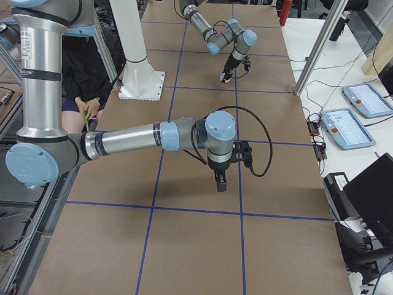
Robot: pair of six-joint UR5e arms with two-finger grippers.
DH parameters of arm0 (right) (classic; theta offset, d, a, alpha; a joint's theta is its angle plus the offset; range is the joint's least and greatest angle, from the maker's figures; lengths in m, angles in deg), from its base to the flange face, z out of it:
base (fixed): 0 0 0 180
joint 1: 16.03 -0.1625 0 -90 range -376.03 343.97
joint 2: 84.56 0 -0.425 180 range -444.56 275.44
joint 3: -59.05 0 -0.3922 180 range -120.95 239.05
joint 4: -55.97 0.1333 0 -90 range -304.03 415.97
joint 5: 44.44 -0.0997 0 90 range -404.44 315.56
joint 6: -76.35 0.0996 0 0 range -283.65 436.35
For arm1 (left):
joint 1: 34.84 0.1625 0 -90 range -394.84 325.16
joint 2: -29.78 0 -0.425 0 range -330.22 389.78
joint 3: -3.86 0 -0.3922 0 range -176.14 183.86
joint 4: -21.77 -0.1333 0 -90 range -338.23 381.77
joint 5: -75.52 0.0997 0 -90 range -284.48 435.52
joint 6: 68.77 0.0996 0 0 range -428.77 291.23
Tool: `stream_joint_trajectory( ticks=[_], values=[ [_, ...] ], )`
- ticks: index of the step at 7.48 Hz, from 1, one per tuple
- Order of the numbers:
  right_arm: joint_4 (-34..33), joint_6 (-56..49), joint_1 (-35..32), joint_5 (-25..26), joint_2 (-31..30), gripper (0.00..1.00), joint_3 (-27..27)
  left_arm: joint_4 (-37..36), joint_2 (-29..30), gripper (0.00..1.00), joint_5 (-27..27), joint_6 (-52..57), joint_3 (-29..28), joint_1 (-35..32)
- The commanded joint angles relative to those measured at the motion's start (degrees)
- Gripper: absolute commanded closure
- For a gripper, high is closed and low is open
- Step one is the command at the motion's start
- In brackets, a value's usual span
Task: Place and press bell with both arms
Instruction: 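Lower the bell onto the table centre with the left gripper and release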
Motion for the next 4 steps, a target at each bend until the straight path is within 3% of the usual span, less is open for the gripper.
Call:
stream_joint_trajectory(
  ticks=[1, 2, 3, 4],
  values=[
    [0.0, 0.0, 0.0, -0.1, 0.0, 0.0, -0.2, 7.5, 1.9, 0.77, 1.7, -5.1, -4.6, 2.1],
    [0.0, 0.0, 0.0, -0.1, 0.0, 0.0, -0.2, 8.6, 1.9, 0.61, 2.0, -5.3, -4.9, 2.3],
    [0.0, 0.0, 0.0, -0.1, 0.0, 0.0, -0.2, 8.6, 1.9, 0.35, 2.0, -5.4, -4.9, 2.3],
    [0.0, 0.0, 0.0, -0.6, 0.0, 0.0, -0.2, 8.4, 1.9, 0.0, 2.0, -5.7, -4.9, 2.3]
  ],
)
